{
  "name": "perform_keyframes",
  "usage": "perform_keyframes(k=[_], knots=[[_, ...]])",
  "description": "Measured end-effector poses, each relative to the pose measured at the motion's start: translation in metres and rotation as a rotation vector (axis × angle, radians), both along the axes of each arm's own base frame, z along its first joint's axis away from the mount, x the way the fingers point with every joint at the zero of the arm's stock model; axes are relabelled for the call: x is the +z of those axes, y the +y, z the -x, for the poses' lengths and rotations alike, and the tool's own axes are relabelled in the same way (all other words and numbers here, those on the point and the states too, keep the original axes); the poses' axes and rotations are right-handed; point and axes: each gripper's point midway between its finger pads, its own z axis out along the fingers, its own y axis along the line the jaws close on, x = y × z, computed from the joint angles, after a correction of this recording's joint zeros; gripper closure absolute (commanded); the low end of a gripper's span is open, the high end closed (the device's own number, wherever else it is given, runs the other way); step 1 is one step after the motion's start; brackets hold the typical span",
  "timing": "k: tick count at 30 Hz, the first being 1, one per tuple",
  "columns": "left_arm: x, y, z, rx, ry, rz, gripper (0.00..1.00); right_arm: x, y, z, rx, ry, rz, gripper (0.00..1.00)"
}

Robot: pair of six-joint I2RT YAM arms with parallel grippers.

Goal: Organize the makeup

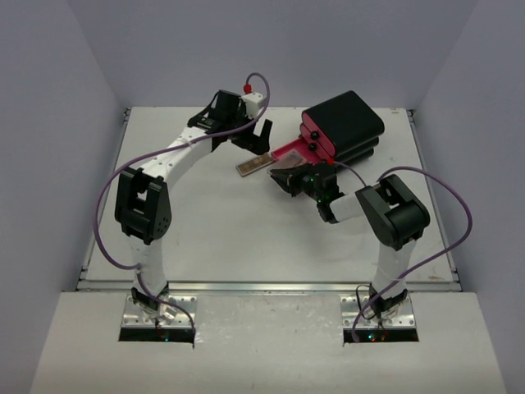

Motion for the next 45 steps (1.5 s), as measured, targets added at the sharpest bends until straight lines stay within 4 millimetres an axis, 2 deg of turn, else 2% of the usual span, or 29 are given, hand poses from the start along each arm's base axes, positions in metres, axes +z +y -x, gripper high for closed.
perform_keyframes(k=[7,13,16,22,30,36,41,45], knots=[[0.000,0.000,-0.001,-0.008,-0.006,-0.001,0.00,-0.025,-0.011,-0.019,-0.056,0.067,-0.026,0.88],[0.000,0.000,-0.001,-0.012,-0.008,-0.003,0.00,-0.021,-0.019,-0.029,-0.077,0.065,-0.044,0.62],[0.000,0.000,-0.001,-0.012,-0.008,-0.002,0.00,-0.021,-0.023,-0.032,-0.085,0.067,-0.049,0.44],[0.000,0.001,-0.001,-0.014,-0.006,0.002,0.00,-0.008,-0.024,-0.041,-0.083,0.035,-0.066,0.30],[-0.001,0.000,0.001,-0.025,0.000,0.010,0.00,-0.003,-0.022,-0.039,-0.070,0.024,-0.075,0.20],[-0.001,0.000,0.001,-0.032,0.004,0.019,0.00,0.001,-0.018,-0.035,-0.037,0.018,-0.087,0.19],[0.000,0.000,0.002,-0.035,0.006,0.023,0.00,0.005,-0.017,-0.030,-0.014,0.013,-0.079,0.24],[0.000,0.000,0.002,-0.036,0.006,0.023,0.00,0.022,-0.013,-0.022,0.029,-0.031,-0.049,0.33]])
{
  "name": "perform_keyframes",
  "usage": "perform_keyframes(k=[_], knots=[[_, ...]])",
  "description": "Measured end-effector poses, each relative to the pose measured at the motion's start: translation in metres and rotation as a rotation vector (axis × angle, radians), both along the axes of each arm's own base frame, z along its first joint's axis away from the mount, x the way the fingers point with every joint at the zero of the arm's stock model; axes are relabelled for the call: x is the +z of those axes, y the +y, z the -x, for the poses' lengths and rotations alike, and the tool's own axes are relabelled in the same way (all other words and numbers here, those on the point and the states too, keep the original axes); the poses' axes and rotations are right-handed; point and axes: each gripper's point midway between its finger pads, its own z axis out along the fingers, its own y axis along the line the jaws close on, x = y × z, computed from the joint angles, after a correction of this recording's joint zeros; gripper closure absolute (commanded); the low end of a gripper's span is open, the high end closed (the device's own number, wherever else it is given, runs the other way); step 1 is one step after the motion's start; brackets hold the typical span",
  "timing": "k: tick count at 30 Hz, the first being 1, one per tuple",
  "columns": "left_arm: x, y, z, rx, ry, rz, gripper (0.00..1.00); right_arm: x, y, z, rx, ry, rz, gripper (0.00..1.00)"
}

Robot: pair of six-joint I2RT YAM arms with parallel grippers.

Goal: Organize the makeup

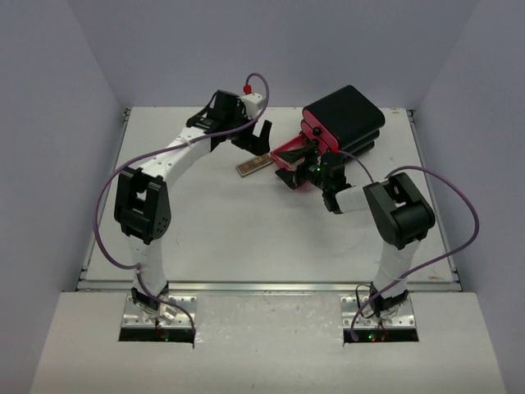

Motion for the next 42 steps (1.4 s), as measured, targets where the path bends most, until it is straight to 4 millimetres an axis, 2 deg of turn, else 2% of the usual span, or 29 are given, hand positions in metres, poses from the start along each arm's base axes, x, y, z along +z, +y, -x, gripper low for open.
perform_keyframes(k=[2,3,5,8,11,13,18,20,23,28,30,32,39,42], knots=[[0.000,0.001,-0.001,0.002,-0.001,-0.001,0.00,0.011,0.004,0.007,0.038,-0.047,0.053,0.45],[0.000,0.002,-0.001,0.003,-0.001,-0.002,0.00,0.016,0.005,0.012,0.057,-0.074,0.091,0.59],[0.000,0.006,-0.003,0.011,-0.001,-0.002,0.00,0.027,0.006,0.020,0.087,-0.128,0.178,0.77],[0.000,0.019,-0.009,0.038,-0.003,0.000,0.00,0.041,0.006,0.030,0.130,-0.236,0.379,0.84],[0.000,0.039,-0.019,0.080,-0.007,-0.003,0.00,0.052,0.005,0.024,0.168,-0.331,0.574,0.83],[-0.001,0.052,-0.024,0.097,-0.019,-0.019,0.00,0.055,0.000,0.017,0.188,-0.373,0.686,0.75],[-0.018,0.075,-0.031,0.076,-0.059,-0.136,0.02,0.051,-0.013,0.014,0.273,-0.444,0.908,0.63],[-0.033,0.080,-0.035,0.051,-0.071,-0.206,0.02,0.049,-0.019,0.015,0.299,-0.457,0.971,0.59],[-0.069,0.088,-0.041,0.004,-0.063,-0.319,0.00,0.054,-0.028,0.020,0.324,-0.483,1.048,0.57],[-0.137,0.093,-0.028,-0.087,0.032,-0.432,0.00,0.080,-0.039,0.025,0.296,-0.551,1.096,0.56],[-0.152,0.091,-0.022,-0.115,0.057,-0.442,0.00,0.084,-0.045,0.027,0.282,-0.559,1.101,0.56],[-0.156,0.085,-0.018,-0.142,0.061,-0.444,0.00,0.080,-0.051,0.029,0.276,-0.549,1.106,0.56],[-0.155,0.065,-0.013,-0.199,0.049,-0.408,0.00,0.040,-0.072,0.041,0.297,-0.444,1.125,0.56],[-0.159,0.062,-0.011,-0.207,0.055,-0.406,0.00,0.036,-0.079,0.043,0.284,-0.418,1.117,0.56]])
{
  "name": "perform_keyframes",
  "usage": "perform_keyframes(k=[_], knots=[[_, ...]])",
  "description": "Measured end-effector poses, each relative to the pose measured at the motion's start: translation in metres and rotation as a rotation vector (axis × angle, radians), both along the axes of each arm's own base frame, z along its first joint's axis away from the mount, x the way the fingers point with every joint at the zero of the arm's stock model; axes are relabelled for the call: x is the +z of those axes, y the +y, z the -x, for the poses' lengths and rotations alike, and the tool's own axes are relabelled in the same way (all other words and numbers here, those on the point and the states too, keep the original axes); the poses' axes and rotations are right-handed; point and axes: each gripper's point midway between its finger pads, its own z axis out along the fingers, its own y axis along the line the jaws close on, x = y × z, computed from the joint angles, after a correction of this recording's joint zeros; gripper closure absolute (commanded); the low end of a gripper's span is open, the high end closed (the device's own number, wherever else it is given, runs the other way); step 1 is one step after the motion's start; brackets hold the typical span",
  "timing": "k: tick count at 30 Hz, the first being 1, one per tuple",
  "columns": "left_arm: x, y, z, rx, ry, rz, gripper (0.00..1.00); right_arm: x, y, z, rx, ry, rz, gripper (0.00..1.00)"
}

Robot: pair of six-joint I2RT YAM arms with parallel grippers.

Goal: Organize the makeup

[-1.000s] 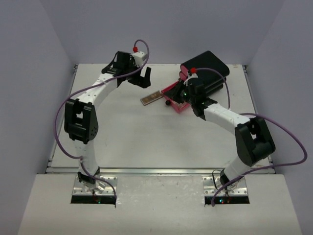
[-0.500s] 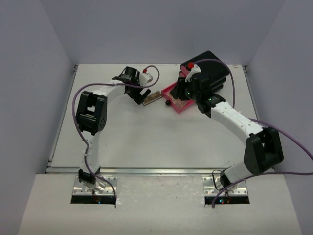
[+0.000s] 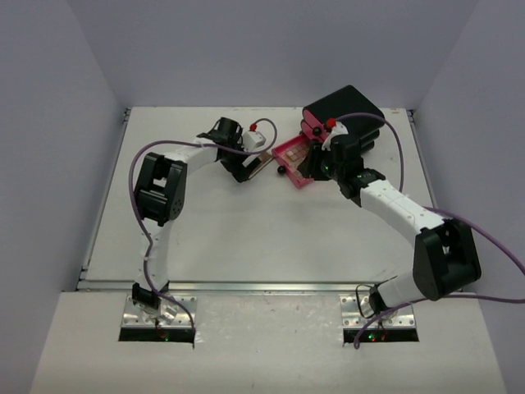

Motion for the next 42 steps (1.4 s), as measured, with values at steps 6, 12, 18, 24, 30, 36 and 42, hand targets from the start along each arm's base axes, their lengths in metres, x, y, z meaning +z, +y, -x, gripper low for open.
perform_keyframes(k=[6,12,18,24,30,36,42], knots=[[0.001,-0.007,0.001,0.017,0.023,0.040,0.00,0.005,-0.006,-0.001,-0.026,-0.010,-0.023,0.56],[0.015,-0.018,-0.006,0.075,0.021,0.105,0.00,0.001,-0.008,0.001,-0.034,0.001,-0.028,0.56],[0.017,-0.032,-0.003,0.097,0.022,0.110,0.00,-0.004,-0.009,0.004,-0.035,0.013,-0.024,0.56],[0.016,-0.043,0.000,0.113,0.010,0.081,0.00,-0.005,-0.009,0.005,-0.037,0.015,-0.026,0.56],[0.002,-0.035,-0.006,0.169,-0.015,-0.004,0.00,-0.006,-0.012,0.005,-0.046,0.018,-0.028,0.56],[0.003,-0.038,-0.020,0.200,-0.041,0.002,0.00,-0.007,-0.013,0.006,-0.052,0.022,-0.034,0.56],[0.002,-0.049,-0.042,0.234,-0.063,0.037,0.00,-0.005,-0.016,0.009,-0.059,0.018,-0.038,0.55]])
